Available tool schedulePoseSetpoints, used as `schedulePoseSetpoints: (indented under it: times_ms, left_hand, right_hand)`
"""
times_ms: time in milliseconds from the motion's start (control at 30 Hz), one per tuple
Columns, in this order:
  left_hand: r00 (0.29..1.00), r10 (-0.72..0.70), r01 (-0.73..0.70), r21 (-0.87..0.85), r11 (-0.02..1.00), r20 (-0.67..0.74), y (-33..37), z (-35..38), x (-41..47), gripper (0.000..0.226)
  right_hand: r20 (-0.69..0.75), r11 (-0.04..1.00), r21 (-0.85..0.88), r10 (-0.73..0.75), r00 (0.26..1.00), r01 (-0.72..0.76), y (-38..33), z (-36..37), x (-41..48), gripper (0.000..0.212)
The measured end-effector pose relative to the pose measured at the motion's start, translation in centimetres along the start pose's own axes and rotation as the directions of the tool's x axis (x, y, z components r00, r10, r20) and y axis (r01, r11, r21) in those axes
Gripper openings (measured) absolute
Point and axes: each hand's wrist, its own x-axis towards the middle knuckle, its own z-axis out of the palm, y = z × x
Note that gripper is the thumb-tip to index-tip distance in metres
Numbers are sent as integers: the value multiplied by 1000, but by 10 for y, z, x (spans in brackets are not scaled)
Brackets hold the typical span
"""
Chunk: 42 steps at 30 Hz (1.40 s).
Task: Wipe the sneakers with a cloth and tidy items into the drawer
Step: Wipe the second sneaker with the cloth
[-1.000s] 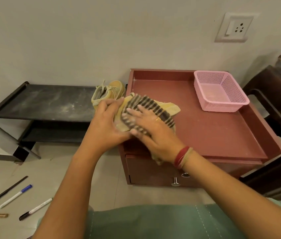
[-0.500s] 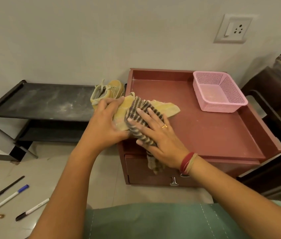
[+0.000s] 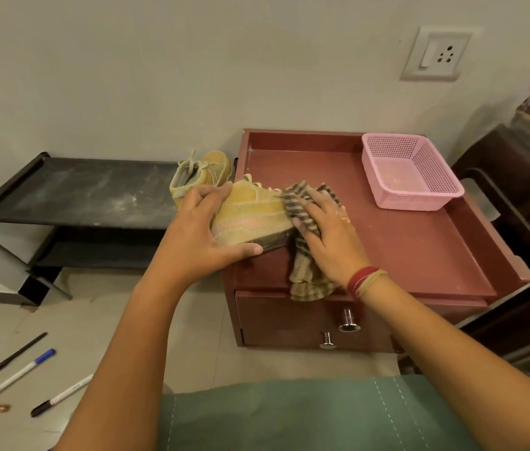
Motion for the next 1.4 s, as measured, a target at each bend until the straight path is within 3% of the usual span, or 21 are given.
schedulePoseSetpoints:
  times_ms: [33,167,300,467,600,700,767,833,900,967,1100,1200,1333,1400]
  left_hand:
    - [1000,0,0,1,1000,-1,0,0,0,109]
    - [1000,6,-6,-5,1000,-7,0,-1,1,109]
    - [1000,-29,28,-34,999,-9,-4,0,3,113]
    - [1000,-10,10,-25,1000,-3,-2,-1,2,108]
    - [1000,-4,4,-6,1000,5,-1,-3,2,104]
    - [1000,4,-4,2,1000,21,0,-5,2,104]
    - [999,-5,5,5,1000,40,0,-8,5,105]
    - [998,-32,32,-10,999,46,0,-10,6,105]
    - [998,-34,34,-9,999,51,0,-11,7,105]
    - [997,-20,17,37,999,80,2,-12,8,104]
    - [990,-23,-6,204,979,138,12,-6,12,101]
    - [992,-56,19,316,949,109,30,10,16,104]
    - [995,-89,70,384,921,32,35,22,21,99]
    - [994,-104,90,333,939,24,31,21,23,97]
  right_hand:
    - [6,1000,15,9,1000,-9,-4,1,-2,44]
    - [177,961,34,-275,945,273,-17,0,-13,47]
    - [125,990,-116,-62,990,77,3,-9,0,50]
    - [279,954,-35,-277,920,298,-10,0,-18,53]
    - [175,978,-192,-49,983,83,4,-11,-7,51]
    - [232,975,-114,-163,959,193,-17,-5,-23,59]
    - [264,955,-161,-202,943,249,-20,-10,-27,67]
    - [212,946,-290,-81,974,142,-1,-20,-17,68]
    - [170,951,-303,110,979,-54,25,-30,-2,56]
    - [181,965,-171,228,957,-198,49,-40,7,43]
    - [51,959,81,269,962,-272,60,-40,10,35]
    - [58,962,205,170,984,-178,34,-26,7,44]
    - [158,978,-26,-202,967,208,5,-9,-14,48]
    - [169,960,-90,-249,954,267,15,-6,-15,48]
